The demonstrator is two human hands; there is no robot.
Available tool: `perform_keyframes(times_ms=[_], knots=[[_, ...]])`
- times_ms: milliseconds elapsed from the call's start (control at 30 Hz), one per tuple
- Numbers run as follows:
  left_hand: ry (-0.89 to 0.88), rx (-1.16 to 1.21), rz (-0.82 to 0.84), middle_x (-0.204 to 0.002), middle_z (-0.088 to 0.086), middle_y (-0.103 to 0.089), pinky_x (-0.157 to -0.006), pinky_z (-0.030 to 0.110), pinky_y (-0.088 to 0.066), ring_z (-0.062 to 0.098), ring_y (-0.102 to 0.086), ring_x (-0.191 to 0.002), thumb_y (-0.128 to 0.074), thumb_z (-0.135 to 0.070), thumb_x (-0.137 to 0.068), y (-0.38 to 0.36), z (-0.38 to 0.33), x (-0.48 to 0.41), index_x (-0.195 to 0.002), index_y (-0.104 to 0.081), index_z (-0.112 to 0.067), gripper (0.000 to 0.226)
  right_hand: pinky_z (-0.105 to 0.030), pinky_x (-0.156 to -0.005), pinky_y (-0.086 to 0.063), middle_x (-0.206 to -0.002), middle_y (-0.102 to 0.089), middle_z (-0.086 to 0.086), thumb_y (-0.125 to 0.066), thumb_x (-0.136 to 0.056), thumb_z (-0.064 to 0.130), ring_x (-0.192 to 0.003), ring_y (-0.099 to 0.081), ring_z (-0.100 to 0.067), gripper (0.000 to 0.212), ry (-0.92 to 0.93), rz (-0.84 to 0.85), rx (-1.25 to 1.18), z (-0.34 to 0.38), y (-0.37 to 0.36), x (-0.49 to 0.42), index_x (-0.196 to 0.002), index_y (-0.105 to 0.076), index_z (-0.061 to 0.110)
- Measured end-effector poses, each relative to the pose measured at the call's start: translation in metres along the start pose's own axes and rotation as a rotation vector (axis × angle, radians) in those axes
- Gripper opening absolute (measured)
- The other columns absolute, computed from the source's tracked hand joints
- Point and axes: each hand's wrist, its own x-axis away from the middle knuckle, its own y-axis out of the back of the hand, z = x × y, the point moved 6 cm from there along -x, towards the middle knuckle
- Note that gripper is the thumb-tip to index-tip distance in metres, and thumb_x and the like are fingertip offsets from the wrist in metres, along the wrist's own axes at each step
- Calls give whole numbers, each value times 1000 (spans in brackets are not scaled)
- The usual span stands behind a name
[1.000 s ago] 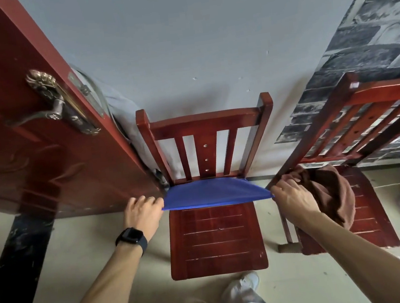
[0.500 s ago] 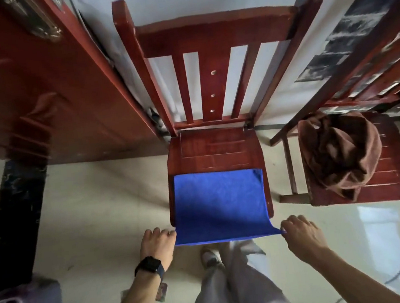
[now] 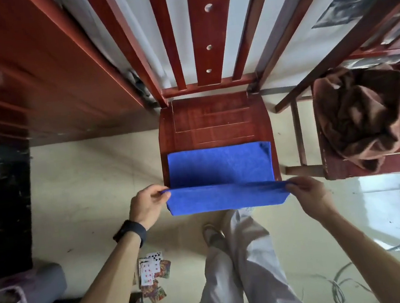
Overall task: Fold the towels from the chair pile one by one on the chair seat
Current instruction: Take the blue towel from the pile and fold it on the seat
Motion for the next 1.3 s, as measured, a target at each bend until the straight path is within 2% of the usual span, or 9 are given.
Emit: perform_keyframes(times_ms=[133, 300, 367, 500, 733, 867, 1033, 1200, 1300], knots=[[13, 114, -91, -87, -2, -71, -64, -1, -41, 9, -64, -79, -73, -15, -85, -1, -9, -48, -97, -72, -18, 12, -29, -82, -45, -95, -72, 4, -65, -92, 23, -93, -64, -19, 12, 48, -72, -1, 28, -4, -45, -100, -72, 28], [-16, 39, -105, -89, -4, -72, -63, 0, -38, 10, -65, -82, -71, -19, -87, -8, -15, -85, -102, -73, -21, 15, -47, -82, -60, -90, -73, 12, -61, -79, 44, -84, -72, -22, 10, 77, -59, -11, 44, -11, -97, -86, -68, 43], [-14, -1, -104, -89, -5, -72, -65, 2, -39, 10, -65, -83, -70, -21, -88, -11, -15, -94, -100, -73, -24, 14, -46, -83, -60, -91, -72, 12, -62, -83, 40, -83, -71, -21, 9, 99, -51, 37, 51, -15, -111, -89, -69, 41], [7, -47, -118, -87, -6, -73, -77, 20, -48, 11, -67, -85, -69, -26, -87, -17, -12, -110, -98, -73, -30, 13, -37, -82, -57, -93, -71, 5, -61, -92, 28, -82, -70, -24, 14, 118, -32, 164, 54, -23, -128, -101, -71, 32], [30, -203, -130, -86, -12, -70, -81, 32, -54, 16, -66, -90, -65, -32, -87, -25, -18, -131, -103, -68, -37, 17, -29, -77, -46, -91, -68, 2, -63, -93, 25, -80, -61, -20, 19, 131, -33, 243, 49, -31, -147, -111, -69, 27], [13, -465, -119, -101, -8, -72, -73, 33, -51, 26, -65, -95, -59, -36, -91, -29, -24, -137, -112, -61, -40, 21, -34, -82, -51, -94, -74, -6, -65, -92, 21, -84, -66, -26, 24, 219, -15, 315, 55, -36, -153, -115, -68, 23], [-18, -647, -89, -100, -3, -70, -65, 31, -42, 27, -58, -80, -55, -31, -95, -31, -36, -144, -105, -59, -33, 11, -37, -84, -52, -99, -67, -7, -67, -87, 20, -89, -64, -31, 17, 292, -8, 448, 64, -35, -158, -104, -69, 22], [-171, -770, -103, -100, 0, -69, -61, 30, -39, 28, -59, -81, -52, -33, -98, -14, -57, -132, -105, -59, -25, 12, -40, -78, -53, -96, -66, -1, -68, -86, 18, -87, -65, -28, 11, 392, 45, 460, 80, -18, -151, -90, -60, 24], [-315, -744, -256, -94, 5, -69, -59, 33, -42, 33, -64, -84, -58, -32, -95, 20, -74, -110, -104, -62, -20, 16, -34, -70, -47, -90, -65, 4, -71, -86, 17, -80, -61, -23, 15, 494, -36, 444, 93, 12, -138, -92, -58, 20]])
